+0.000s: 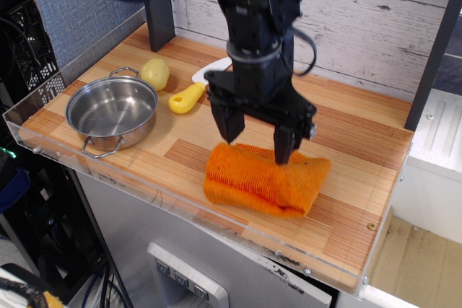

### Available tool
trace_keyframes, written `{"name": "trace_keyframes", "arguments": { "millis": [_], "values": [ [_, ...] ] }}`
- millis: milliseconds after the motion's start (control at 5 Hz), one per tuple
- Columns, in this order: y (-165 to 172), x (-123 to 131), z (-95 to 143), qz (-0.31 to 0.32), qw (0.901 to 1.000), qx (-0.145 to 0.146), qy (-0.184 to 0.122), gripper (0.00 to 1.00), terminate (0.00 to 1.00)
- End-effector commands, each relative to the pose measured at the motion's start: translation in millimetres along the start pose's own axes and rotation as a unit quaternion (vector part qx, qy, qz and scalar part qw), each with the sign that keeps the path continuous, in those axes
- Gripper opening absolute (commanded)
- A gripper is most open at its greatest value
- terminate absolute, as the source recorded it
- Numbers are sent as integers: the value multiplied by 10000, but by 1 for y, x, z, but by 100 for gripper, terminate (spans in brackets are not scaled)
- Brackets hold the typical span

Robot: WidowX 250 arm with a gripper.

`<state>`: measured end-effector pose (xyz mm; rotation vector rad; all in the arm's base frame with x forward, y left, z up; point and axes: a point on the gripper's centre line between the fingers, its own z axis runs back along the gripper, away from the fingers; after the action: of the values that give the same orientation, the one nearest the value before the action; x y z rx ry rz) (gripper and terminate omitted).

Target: Move the orange cloth from left side to right side

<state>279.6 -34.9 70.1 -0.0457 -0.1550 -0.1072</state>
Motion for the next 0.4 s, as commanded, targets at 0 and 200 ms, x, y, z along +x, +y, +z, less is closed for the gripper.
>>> {"name": "trace_keyframes", "arguments": {
  "millis": [0,200],
  "values": [
    [-2,12,48,-128,9985,-71,-520,100,0],
    [1,10,67,-109,9986,-148,-488,100,0]
  ]
}}
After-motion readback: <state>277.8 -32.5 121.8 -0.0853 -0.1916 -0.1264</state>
